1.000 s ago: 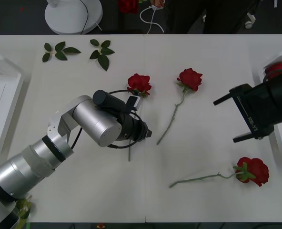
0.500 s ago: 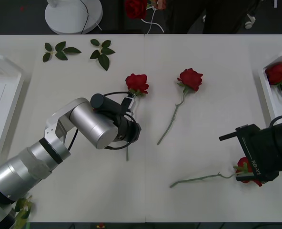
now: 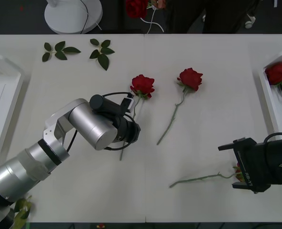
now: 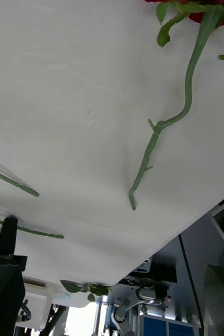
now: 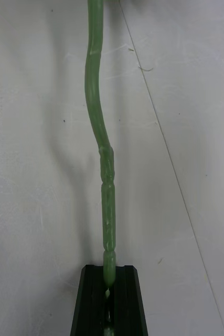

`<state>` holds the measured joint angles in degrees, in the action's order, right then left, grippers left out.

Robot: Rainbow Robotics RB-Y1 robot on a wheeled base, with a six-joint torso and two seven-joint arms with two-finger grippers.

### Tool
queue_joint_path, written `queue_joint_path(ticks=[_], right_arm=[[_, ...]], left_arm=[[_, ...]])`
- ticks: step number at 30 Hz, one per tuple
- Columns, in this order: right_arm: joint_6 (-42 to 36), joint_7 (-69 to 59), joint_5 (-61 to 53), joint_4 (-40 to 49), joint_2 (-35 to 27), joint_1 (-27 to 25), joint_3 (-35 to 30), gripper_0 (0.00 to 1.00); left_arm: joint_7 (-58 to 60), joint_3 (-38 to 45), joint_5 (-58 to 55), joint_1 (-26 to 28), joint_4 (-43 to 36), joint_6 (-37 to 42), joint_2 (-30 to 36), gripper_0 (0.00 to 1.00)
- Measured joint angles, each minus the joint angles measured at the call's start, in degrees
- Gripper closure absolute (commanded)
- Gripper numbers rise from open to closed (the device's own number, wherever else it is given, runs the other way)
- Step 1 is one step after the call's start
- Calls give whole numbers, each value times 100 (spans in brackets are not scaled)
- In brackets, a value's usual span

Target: Place the red flowers into the right box and the blue flowers into the left box. If a person shows an open palm, hand one flower to the person first, then continue sorting.

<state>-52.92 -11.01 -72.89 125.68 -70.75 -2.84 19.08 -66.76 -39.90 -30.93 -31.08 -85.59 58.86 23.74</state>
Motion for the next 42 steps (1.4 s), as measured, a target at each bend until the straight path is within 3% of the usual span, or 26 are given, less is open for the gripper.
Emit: queue_joint_path(ticks=[5, 12, 16, 22, 30, 37, 38, 39, 40, 41, 42], right_arm=[[353, 0, 483, -296, 116, 82, 557, 0], [520, 1, 708, -781, 443, 244, 1050, 0], [523, 3, 781, -942, 662, 250, 1050, 0], [525, 26, 996, -1267, 914, 391, 1168, 0], [1094, 309, 1427, -1886, 1006, 793, 1912, 0], [1221, 320, 1508, -2150, 1033, 898, 2120, 0], [1221, 323, 1513, -2185, 1059, 899, 2120, 10], [1221, 324, 1513, -2208, 1081, 904, 2118, 29], [1212, 325, 1513, -2224, 1095, 907, 2118, 57], [1212, 328, 1513, -2235, 1104, 907, 2118, 68], [1212, 335, 1513, -2253, 1119, 907, 2118, 87]], left_arm=[[8, 363, -93, 144, -1115, 952, 371, 100], [37, 1689, -1147, 168, -2631, 1824, 1128, 100], [36, 2063, -1788, 169, -3102, 1329, 1399, 100], [28, 2063, -1692, 289, -3749, 559, 1345, 100], [37, 1959, -1019, 421, -4047, -43, 562, 100], [648, 1252, 304, 421, -4050, -154, -84, 100], [873, 1141, 509, 421, -4050, -157, -148, 100], [1104, 1051, 633, 421, -4050, -167, -204, 100], [1348, 970, 709, 421, -4049, -196, -263, 100], [1565, 904, 760, 421, -4047, -239, -323, 100], [1742, 848, 819, 421, -4045, -283, -386, 100]])
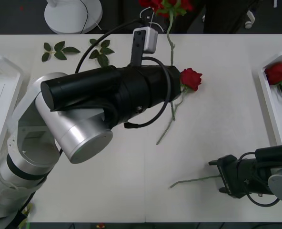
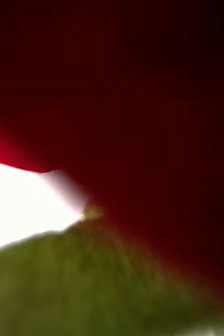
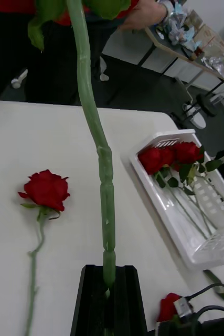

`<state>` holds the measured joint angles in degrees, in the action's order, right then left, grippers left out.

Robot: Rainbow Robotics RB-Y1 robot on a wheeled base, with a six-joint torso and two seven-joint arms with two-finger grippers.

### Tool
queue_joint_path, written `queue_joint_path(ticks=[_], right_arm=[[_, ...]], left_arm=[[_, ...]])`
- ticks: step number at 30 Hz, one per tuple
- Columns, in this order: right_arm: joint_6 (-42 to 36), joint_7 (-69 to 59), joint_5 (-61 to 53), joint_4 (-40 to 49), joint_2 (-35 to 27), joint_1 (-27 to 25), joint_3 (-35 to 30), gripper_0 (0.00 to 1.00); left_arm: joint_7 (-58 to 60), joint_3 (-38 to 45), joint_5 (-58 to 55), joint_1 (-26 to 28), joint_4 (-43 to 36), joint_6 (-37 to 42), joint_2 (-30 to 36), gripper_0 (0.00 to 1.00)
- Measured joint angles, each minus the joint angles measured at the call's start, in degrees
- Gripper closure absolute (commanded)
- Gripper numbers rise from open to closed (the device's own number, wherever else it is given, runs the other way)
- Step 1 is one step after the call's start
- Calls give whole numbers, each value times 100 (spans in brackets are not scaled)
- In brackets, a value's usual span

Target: Place the red flowers into the right box and the blue flowers into the left box. If a person shows an open palm, hand one flower to the person first, then continue sorting.

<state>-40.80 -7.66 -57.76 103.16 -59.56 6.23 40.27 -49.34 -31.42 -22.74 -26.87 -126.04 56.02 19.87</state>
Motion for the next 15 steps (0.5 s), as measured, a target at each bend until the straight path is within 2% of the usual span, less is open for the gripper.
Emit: queue_joint_path(ticks=[1, 2, 6, 15], right_arm=[[0, 26, 0, -20, 12, 0, 0, 96], [-1, 96, -1, -39, 27, 0, 0, 100], [-16, 500, -3, -85, 70, 0, 1, 100], [-12, 523, 34, -173, 110, 7, 0, 100]], left_arm=[[88, -41, 59, 0, 1, -26, -57, 100], [123, -74, 134, 0, 4, -40, -112, 100], [118, -125, 262, 0, 14, -54, -258, 100], [119, -125, 266, 0, 23, -64, -287, 100]])
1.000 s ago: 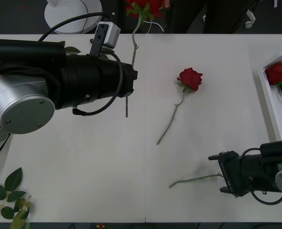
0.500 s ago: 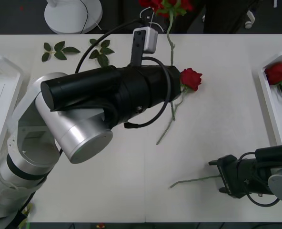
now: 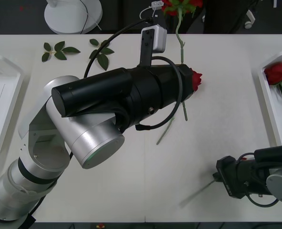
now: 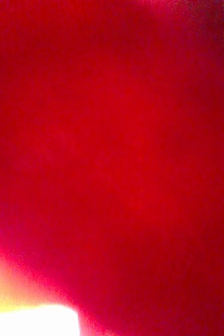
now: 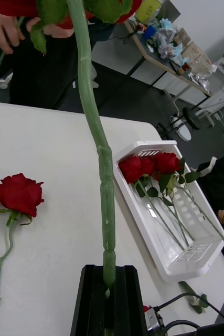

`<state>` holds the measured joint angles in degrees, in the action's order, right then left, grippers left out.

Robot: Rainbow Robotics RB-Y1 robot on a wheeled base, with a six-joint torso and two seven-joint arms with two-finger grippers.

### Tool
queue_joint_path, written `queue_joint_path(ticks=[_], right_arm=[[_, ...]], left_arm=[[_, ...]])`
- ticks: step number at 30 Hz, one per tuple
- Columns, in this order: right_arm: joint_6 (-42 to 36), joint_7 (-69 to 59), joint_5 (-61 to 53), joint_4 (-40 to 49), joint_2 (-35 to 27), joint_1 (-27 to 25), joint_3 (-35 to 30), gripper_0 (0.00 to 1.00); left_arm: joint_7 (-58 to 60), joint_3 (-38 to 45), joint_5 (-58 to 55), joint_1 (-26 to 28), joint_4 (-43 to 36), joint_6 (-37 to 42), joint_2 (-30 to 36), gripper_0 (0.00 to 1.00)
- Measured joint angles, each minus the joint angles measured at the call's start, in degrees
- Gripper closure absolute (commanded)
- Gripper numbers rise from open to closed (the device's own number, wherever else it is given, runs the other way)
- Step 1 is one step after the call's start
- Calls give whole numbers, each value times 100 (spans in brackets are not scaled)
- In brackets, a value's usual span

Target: Place the red flowers into the right box and the blue flowers into the left box. If a person shows an open palm, hand one flower to the person first, then continue sorting.

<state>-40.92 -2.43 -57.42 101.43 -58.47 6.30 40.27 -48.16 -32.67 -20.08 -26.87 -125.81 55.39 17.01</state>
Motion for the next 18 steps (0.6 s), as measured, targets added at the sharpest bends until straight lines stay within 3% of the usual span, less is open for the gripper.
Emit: queue_joint_path(ticks=[10, 18], right_arm=[[-4, 351, -63, -23, 94, 199, -125, 100], [-954, 1241, -461, 351, 239, 295, -1406, 100]], left_arm=[[0, 0, 2, 0, 2, -2, 0, 100], [0, 0, 6, 0, 8, -6, -1, 100]])
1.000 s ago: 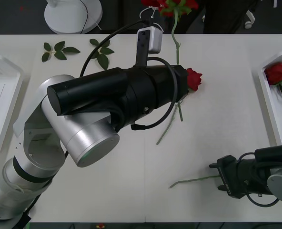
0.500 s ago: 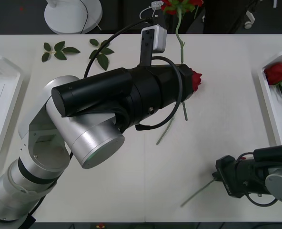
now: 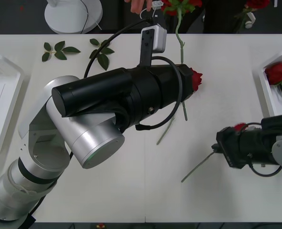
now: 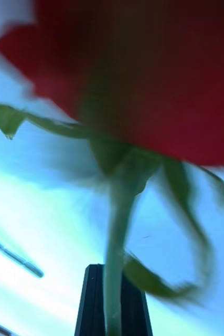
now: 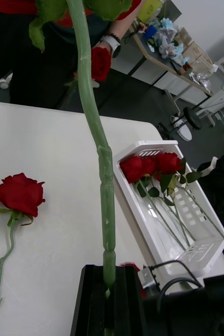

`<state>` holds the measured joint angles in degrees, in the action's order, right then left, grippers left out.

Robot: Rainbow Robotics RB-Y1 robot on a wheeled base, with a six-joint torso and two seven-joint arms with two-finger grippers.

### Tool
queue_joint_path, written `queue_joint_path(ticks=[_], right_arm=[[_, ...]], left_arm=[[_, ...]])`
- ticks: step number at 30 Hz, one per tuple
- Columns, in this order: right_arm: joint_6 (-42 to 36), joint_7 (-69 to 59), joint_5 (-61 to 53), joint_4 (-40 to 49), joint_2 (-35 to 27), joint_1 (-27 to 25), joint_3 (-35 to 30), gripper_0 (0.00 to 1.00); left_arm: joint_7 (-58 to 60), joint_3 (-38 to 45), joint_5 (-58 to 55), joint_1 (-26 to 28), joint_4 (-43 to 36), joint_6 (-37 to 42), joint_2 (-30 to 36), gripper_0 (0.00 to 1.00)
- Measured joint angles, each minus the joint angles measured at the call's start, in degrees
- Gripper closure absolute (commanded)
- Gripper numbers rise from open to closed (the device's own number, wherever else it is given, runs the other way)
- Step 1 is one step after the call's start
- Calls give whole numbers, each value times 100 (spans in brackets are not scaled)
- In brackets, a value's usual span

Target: Place the red flowers into the right box and the blue flowers into the left box. If a person shows an open palm, hand one flower to the person first, then continue sorting.

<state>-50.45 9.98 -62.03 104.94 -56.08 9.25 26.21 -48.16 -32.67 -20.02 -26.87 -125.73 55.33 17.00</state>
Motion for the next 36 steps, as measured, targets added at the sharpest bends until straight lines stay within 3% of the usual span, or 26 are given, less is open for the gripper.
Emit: queue_joint_path(ticks=[5, 12, 19, 24, 28, 36], right_arm=[[-344, 1145, -106, 267, -85, 32, -579, 100], [-319, 1957, -483, 311, -590, 198, -635, 100], [-289, 2819, -736, -36, -658, 199, -836, 100], [235, 3352, -757, -376, -658, 210, -864, 100], [856, 4564, -882, -686, -658, 356, -874, 100], [1408, 5571, -894, -1107, -642, 1220, -874, 100]], left_arm=[[0, 0, 1, 0, 2, -2, 0, 100], [0, 0, 2, 0, 4, -2, -1, 100], [0, 0, 2, 0, 5, -2, -1, 100], [0, 0, 2, 0, 5, -2, -1, 100], [0, 0, 2, 0, 6, -3, -1, 100], [0, 0, 3, 0, 7, -3, -1, 100]])
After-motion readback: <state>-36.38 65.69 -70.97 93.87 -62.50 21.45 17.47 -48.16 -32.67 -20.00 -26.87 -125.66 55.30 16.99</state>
